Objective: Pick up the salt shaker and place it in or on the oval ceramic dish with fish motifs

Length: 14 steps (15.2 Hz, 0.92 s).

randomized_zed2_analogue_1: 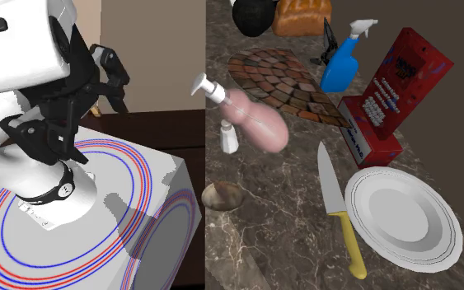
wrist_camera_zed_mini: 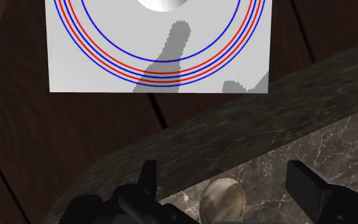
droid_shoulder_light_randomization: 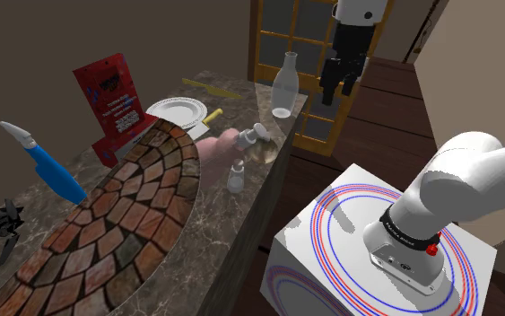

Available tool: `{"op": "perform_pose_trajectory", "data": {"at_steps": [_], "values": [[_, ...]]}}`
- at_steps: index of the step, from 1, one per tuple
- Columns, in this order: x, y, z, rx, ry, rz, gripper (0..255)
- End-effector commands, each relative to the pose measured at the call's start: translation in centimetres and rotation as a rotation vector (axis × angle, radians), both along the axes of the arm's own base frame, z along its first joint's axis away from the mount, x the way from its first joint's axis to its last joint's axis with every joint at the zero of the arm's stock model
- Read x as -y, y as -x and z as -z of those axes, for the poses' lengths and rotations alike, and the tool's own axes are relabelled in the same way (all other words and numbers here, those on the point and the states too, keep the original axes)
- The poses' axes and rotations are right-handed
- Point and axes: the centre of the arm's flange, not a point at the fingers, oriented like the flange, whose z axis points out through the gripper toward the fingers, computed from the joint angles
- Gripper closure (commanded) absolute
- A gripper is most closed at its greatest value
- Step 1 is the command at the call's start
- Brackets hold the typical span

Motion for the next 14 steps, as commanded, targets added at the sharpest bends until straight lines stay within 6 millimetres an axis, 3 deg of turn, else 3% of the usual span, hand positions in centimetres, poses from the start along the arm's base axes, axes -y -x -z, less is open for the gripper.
{"op": "perform_pose_trajectory", "data": {"at_steps": [1,14], "values": [[0.0,0.0,0.0,0.000,0.000,0.000,0],[-10.3,-2.5,11.0,0.243,-0.108,-0.245,0]]}}
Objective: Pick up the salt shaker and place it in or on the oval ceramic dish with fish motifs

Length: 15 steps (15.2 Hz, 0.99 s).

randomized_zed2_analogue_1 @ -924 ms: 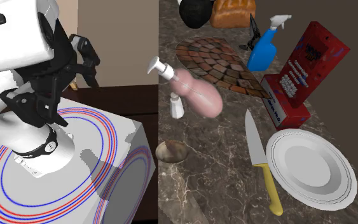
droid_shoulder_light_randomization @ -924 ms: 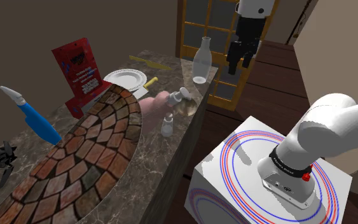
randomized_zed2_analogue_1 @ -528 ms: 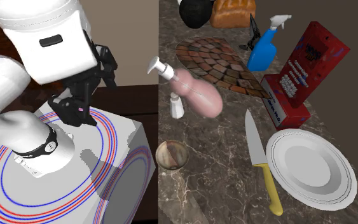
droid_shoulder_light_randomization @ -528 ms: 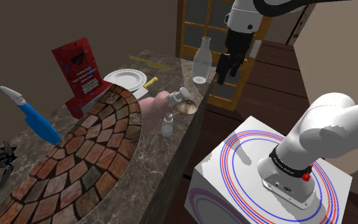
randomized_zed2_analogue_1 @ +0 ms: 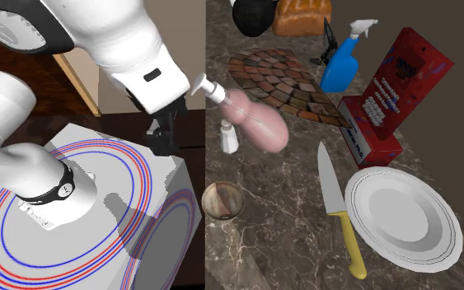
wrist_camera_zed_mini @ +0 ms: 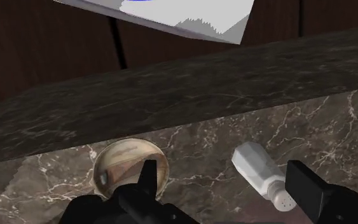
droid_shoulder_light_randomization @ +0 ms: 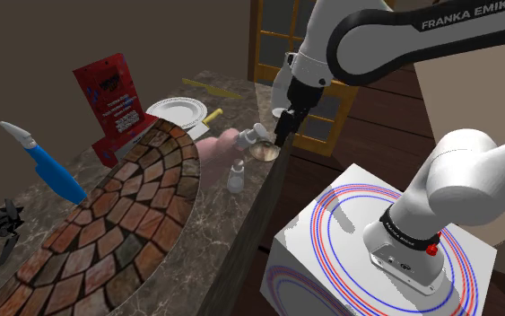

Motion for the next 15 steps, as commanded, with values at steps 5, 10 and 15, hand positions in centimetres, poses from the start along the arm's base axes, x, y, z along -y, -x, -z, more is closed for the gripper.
{"op": "perform_pose_trajectory", "data": {"at_steps": [5,10,15], "values": [[-5.3,-1.3,4.6,0.117,-0.051,-0.112,0],[-8.7,-2.1,7.6,0.182,-0.081,-0.179,0],[-9.4,-2.6,10.0,0.182,-0.081,-0.179,0]]}}
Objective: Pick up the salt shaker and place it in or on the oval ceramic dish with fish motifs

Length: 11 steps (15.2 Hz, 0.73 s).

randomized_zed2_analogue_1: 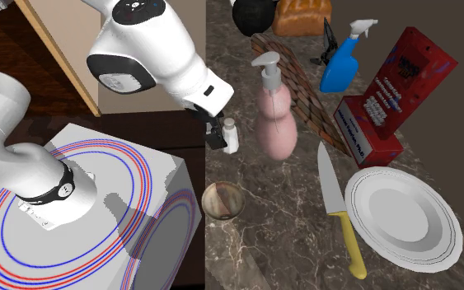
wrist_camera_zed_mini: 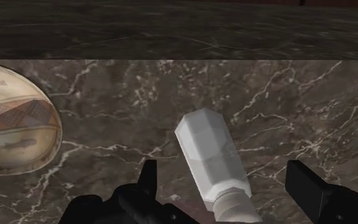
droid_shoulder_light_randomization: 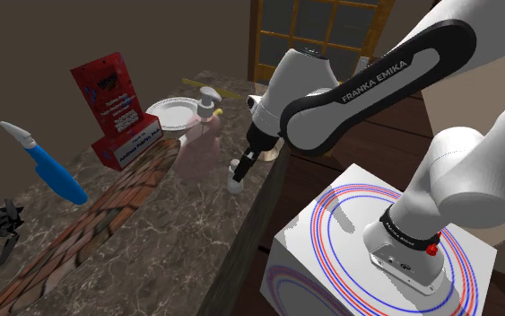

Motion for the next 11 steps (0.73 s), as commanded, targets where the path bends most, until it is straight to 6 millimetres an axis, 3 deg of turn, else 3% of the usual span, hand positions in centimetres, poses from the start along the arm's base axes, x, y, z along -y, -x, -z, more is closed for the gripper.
{"op": "perform_pose_trajectory", "data": {"at_steps": [1,9,10,11], "values": [[-0.37,-0.24,0.92,0.001,0.000,0.000,0],[-0.45,-0.31,1.21,0.001,0.000,0.000,0],[-0.45,-0.31,1.21,0.001,0.000,0.000,255],[-0.45,-0.31,1.21,0.001,0.000,0.000,255]]}}
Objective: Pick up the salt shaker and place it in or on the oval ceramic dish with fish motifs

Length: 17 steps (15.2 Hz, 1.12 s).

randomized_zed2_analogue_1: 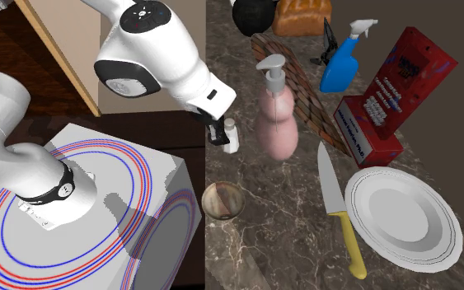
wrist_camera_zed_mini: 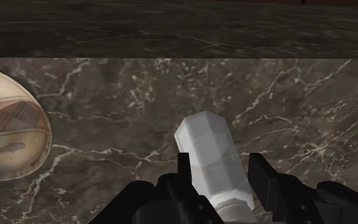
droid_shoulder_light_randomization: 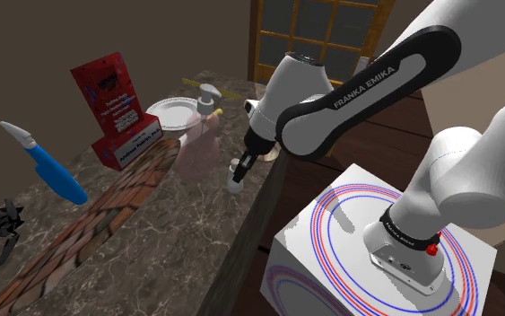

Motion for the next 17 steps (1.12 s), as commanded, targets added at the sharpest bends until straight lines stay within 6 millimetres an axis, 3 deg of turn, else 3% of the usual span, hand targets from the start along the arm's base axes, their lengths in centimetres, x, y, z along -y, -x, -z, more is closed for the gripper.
{"op": "perform_pose_trajectory", "data": {"at_steps": [1,8,17], "values": [[0.0,0.0,0.0,-0.001,0.000,0.001,255],[0.0,0.0,0.0,-0.001,0.000,0.001,255],[0.0,0.0,-4.7,-0.001,0.000,0.001,255]]}}
